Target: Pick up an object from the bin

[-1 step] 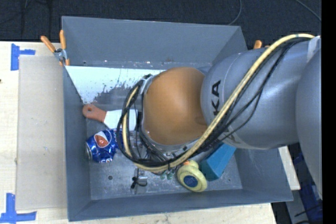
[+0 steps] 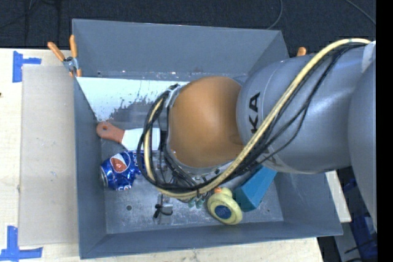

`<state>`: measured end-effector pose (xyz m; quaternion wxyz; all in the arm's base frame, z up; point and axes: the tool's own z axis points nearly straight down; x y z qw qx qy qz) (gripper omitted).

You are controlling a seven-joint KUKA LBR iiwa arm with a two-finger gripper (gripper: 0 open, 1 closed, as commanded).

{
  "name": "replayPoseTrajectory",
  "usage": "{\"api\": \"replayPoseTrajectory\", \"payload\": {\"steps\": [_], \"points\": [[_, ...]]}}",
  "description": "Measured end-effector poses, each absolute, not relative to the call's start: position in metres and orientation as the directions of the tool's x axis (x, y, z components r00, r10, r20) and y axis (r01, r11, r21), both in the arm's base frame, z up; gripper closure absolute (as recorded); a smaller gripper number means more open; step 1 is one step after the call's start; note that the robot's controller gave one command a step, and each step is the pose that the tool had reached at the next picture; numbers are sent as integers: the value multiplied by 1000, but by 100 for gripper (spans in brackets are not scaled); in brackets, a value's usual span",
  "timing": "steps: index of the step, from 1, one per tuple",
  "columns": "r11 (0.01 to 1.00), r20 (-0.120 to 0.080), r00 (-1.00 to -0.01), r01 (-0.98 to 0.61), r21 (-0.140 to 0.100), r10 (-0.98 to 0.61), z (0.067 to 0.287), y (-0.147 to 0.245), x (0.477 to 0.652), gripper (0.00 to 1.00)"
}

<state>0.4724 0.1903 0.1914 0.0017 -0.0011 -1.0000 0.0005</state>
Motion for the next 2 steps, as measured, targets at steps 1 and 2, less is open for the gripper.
{"api": "replayPoseTrajectory", "payload": {"steps": [1, 2], "points": [[1000, 3, -1000, -30, 0, -30, 124, 186, 516, 0], [986, 6, -986, 166, -3, 166, 107, 193, 543, 0]]}}
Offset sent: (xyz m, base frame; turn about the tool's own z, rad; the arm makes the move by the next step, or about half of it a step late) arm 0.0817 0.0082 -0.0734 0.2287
